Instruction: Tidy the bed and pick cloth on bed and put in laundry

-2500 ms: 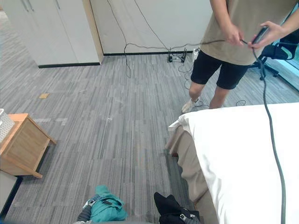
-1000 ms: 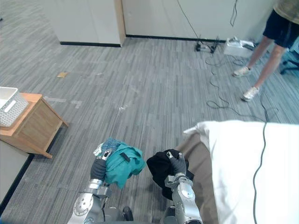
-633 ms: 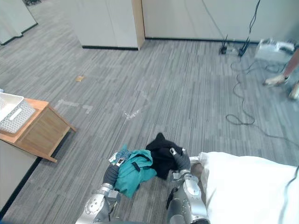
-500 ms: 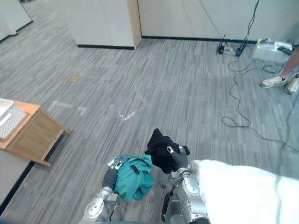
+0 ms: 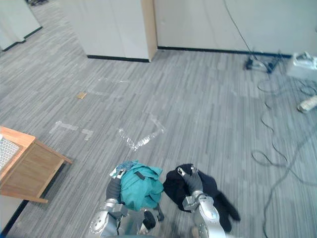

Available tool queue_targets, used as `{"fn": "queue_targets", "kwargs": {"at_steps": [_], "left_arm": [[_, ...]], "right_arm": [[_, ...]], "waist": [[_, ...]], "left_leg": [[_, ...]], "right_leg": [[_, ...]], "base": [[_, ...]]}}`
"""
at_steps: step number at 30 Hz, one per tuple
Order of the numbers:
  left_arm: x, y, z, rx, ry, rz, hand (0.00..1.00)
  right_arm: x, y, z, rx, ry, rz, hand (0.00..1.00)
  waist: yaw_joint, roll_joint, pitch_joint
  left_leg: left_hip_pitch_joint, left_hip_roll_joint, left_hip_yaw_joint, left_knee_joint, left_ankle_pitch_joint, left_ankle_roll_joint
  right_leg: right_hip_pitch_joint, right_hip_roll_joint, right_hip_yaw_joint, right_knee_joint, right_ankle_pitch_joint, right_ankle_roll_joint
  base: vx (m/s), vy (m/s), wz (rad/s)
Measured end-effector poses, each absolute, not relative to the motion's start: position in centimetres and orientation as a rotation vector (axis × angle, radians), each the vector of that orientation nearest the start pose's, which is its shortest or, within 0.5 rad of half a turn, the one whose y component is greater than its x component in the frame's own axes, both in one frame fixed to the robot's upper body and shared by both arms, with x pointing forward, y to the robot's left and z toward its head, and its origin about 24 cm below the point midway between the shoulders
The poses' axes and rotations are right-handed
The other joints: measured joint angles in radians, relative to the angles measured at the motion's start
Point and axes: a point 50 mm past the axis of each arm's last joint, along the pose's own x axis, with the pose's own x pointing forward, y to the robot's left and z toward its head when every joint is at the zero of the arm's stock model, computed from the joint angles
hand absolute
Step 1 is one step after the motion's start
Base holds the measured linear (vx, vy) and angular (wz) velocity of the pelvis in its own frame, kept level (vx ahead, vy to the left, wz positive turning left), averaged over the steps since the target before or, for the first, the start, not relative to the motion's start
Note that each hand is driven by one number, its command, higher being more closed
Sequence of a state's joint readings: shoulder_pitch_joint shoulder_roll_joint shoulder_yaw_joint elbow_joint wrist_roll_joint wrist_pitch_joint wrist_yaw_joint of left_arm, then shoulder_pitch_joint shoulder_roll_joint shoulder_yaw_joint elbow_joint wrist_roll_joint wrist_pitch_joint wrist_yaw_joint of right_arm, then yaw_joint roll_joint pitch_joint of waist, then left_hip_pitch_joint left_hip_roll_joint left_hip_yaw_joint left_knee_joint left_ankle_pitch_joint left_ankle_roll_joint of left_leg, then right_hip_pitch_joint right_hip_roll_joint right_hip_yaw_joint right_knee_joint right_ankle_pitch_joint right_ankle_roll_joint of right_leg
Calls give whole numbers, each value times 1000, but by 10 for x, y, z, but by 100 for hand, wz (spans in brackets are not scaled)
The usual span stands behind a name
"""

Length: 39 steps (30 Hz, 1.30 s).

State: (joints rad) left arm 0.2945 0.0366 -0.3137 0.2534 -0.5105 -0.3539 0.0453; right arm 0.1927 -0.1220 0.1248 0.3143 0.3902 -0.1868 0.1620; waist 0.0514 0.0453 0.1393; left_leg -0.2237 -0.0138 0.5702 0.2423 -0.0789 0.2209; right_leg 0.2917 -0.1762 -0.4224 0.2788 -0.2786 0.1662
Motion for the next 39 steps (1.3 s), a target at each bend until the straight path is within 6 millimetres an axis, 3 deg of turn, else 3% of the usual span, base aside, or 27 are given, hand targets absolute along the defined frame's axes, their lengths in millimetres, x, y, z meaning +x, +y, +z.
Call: {"fn": "queue_targets", "kwargs": {"at_steps": [1, 2, 4, 6, 8, 10, 12, 13, 14, 16, 17, 18, 19, 20, 21, 22, 23, 25, 27, 29, 30, 31, 33, 34, 35, 37, 39], "left_arm": [[167, 119, -46, -476, 245, 46, 100], [168, 124, -47, -477, 244, 56, 100], [166, 131, -47, -448, 248, 58, 100], [168, 134, -40, -436, 217, 50, 100], [178, 133, -32, -430, 178, 28, 100], [182, 131, -30, -425, 174, 16, 100], [183, 128, -31, -420, 190, -3, 100], [182, 126, -35, -414, 205, -12, 100], [179, 128, -40, -403, 227, -8, 100], [164, 138, -50, -380, 271, 13, 100], [154, 143, -55, -372, 297, 26, 100], [149, 143, -57, -378, 310, 36, 100], [144, 143, -61, -402, 331, 62, 100], [143, 143, -62, -414, 331, 70, 100], [145, 138, -62, -459, 323, 94, 100], [146, 134, -61, -483, 318, 102, 100], [146, 129, -60, -508, 311, 88, 100], [147, 128, -58, -514, 297, 68, 100], [151, 127, -49, -526, 254, 51, 100], [158, 125, -38, -542, 204, 38, 100], [160, 124, -36, -545, 196, 35, 100], [164, 122, -31, -549, 183, 29, 100], [169, 121, -28, -549, 174, 20, 100], [169, 121, -29, -546, 186, 25, 100], [171, 122, -29, -543, 183, 28, 100], [177, 122, -25, -562, 163, 27, 100], [180, 127, -24, -571, 152, 46, 100]], "right_arm": [[190, -157, -50, 282, 298, 115, 100], [191, -154, -48, 290, 290, 122, 100], [186, -147, -50, 306, 301, 136, 100], [180, -142, -52, 315, 305, 146, 100], [173, -142, -48, 317, 259, 149, 100], [168, -140, -48, 299, 261, 150, 100], [165, -139, -41, 177, 171, 135, 100], [168, -140, -36, 226, 149, 119, 100], [169, -141, -33, 244, 133, 113, 100], [168, -141, -34, 258, 134, 123, 100], [169, -142, -33, 259, 128, 131, 100], [170, -144, -32, 252, 127, 133, 100], [171, -149, -32, 230, 135, 137, 100], [174, -148, -32, 233, 140, 146, 100], [179, -154, -31, 231, 156, 149, 100], [181, -158, -31, 218, 175, 156, 100], [182, -164, -31, 223, 198, 147, 100], [184, -165, -28, 231, 197, 143, 100], [189, -166, -19, 238, 162, 148, 100], [191, -168, -13, 238, 143, 144, 100], [191, -169, -14, 239, 148, 139, 100], [187, -171, -16, 239, 166, 124, 100], [181, -171, -20, 242, 191, 119, 100], [175, -171, -26, 245, 225, 113, 100], [173, -171, -28, 242, 239, 113, 100], [176, -169, -26, 242, 235, 114, 100], [177, -167, -27, 245, 248, 117, 100]], "waist": [[2, -9, 4], [-4, -14, 6], [-14, -14, 8], [-33, -17, 6], [-62, -29, 11], [-76, -30, 20], [-76, -25, 24], [-74, -27, 25], [-67, -34, 32], [-52, -47, 30], [-45, -41, 24], [-45, -27, 13], [-43, 5, -3], [-46, 28, -7], [-61, 46, 1], [-55, 62, 14], [-41, 72, 31], [-30, 68, 33], [-28, 66, 33], [-23, 60, 37], [-21, 57, 39], [-20, 55, 37], [-16, 53, 38], [-12, 42, 33], [-18, 22, 16], [-23, 7, 23], [-7, -15, 22]], "left_leg": [[18, -7, -12, 19, -28, -3], [64, -22, -44, 22, -56, -18], [160, -35, -105, 1, -76, -46], [235, -53, -173, -38, -86, -64], [291, -79, -287, -90, -87, -66], [331, -82, -377, -96, -97, -85], [360, -74, -471, -90, -118, -107], [361, -63, -523, -60, -150, -117], [356, -51, -565, -6, -207, -132], [375, -25, -618, 80, -305, -156], [387, 6, -640, 122, -361, -173], [387, 31, -651, 133, -384, -182], [397, 85, -653, 159, -394, -188], [352, 109, -637, 273, -376, -182], [234, 158, -592, 490, -274, -179], [176, 202, -554, 633, -166, -190], [126, 241, -513, 778, -138, -224], [90, 223, -474, 806, -172, -230], [26, 170, -407, 691, -208, -250], [-7, 113, -319, 439, -212, -257], [-5, 95, -283, 343, -199, -259], [-1, 62, -206, 118, -110, -260], [-8, 52, -142, -23, 5, -244], [2, 47, -103, -20, 69, -160], [-9, 26, -77, 9, 44, -101], [-19, 38, -27, 86, -16, -39], [15, 37, -22, 110, -79, -30]], "right_leg": [[-57, -37, 11, 167, 18, 29], [-134, -71, 56, 430, 38, 68], [-228, -96, 91, 706, 29, 49], [-325, -112, 85, 790, 5, 4], [-470, -113, 109, 685, -29, -55], [-522, -114, 121, 500, -26, -58], [-539, -101, 165, 231, 40, -55], [-541, -93, 209, 48, 118, -36], [-535, -81, 262, -58, 180, 7], [-535, -67, 332, -30, 205, 4], [-550, -38, 362, 50, 243, -30], [-565, -13, 359, 98, 253, -45], [-563, 26, 322, 154, 190, -79], [-557, 38, 296, 168, 158, -94], [-523, 54, 253, 165, 134, -125], [-467, 74, 238, 129, 129, -135], [-343, 92, 199, 56, 114, -159], [-241, 92, 183, -17, 102, -173], [-153, 92, 163, -113, 93, -187], [-90, 90, 152, -174, 93, -180], [-72, 88, 147, -192, 93, -178], [-31, 87, 126, -230, 92, -165], [12, 89, 114, -249, 68, -120], [45, 78, 104, -258, 51, -92], [52, 51, 83, -256, 46, -68], [64, 40, 73, -241, 67, -33], [52, 21, 78, -137, 80, -9]], "base": [[549, 265, 26], [539, 245, 37], [521, 189, 50], [386, 72, 81], [339, -33, 148], [342, -106, 149], [374, -184, 145], [361, -279, 138], [351, -305, 129], [500, -460, 88], [572, -507, 62], [551, -416, 48], [478, -284, 48], [588, -366, 64], [458, -293, 58], [669, -396, 61], [565, -265, 43], [593, -257, 28], [414, -153, 14], [420, -35, 2], [482, 3, 2], [465, 36, 6], [469, 76, 5], [484, 117, 19], [575, 144, 23], [517, 159, 29], [503, 203, 14]]}}
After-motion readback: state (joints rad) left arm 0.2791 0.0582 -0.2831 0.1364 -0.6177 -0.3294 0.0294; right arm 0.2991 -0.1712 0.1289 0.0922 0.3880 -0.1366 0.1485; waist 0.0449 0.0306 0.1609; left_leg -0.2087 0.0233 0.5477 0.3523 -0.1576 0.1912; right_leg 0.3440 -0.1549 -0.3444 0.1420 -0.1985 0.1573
